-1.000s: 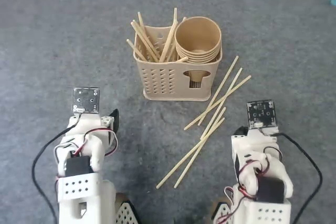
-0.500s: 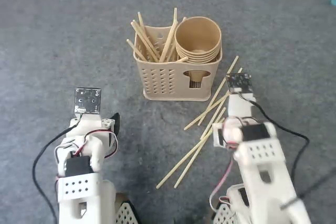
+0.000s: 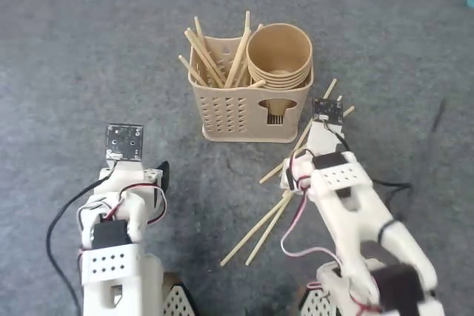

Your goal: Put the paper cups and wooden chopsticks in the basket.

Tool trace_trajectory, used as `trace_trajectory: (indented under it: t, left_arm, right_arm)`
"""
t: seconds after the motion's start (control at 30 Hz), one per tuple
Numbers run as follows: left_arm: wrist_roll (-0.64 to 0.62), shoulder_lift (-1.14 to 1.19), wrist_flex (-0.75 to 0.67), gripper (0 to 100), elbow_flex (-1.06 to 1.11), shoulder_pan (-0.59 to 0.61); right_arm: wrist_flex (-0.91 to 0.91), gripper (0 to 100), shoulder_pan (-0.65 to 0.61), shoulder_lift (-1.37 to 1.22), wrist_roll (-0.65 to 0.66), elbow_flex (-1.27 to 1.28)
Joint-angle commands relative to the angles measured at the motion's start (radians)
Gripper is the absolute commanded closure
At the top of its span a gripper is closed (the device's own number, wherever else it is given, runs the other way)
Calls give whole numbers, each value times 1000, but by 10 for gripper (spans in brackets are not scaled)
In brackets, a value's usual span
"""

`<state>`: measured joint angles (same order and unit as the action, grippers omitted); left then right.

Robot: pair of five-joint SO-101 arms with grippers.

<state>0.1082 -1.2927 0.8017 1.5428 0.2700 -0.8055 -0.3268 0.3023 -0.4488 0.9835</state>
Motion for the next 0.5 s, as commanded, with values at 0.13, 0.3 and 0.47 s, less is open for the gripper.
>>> trace_trajectory:
  t: [0.13,0.3,0.47]
  left_arm:
    - [25,6,2,771,-33,5]
    - [26,6,2,771,-31,5]
    - [26,6,2,771,-31,3]
  right_arm:
    - [-8,977,48,-28,-57,-63]
    - [-101,991,137,94,81,-61]
    - [-183,991,303,269,178,-64]
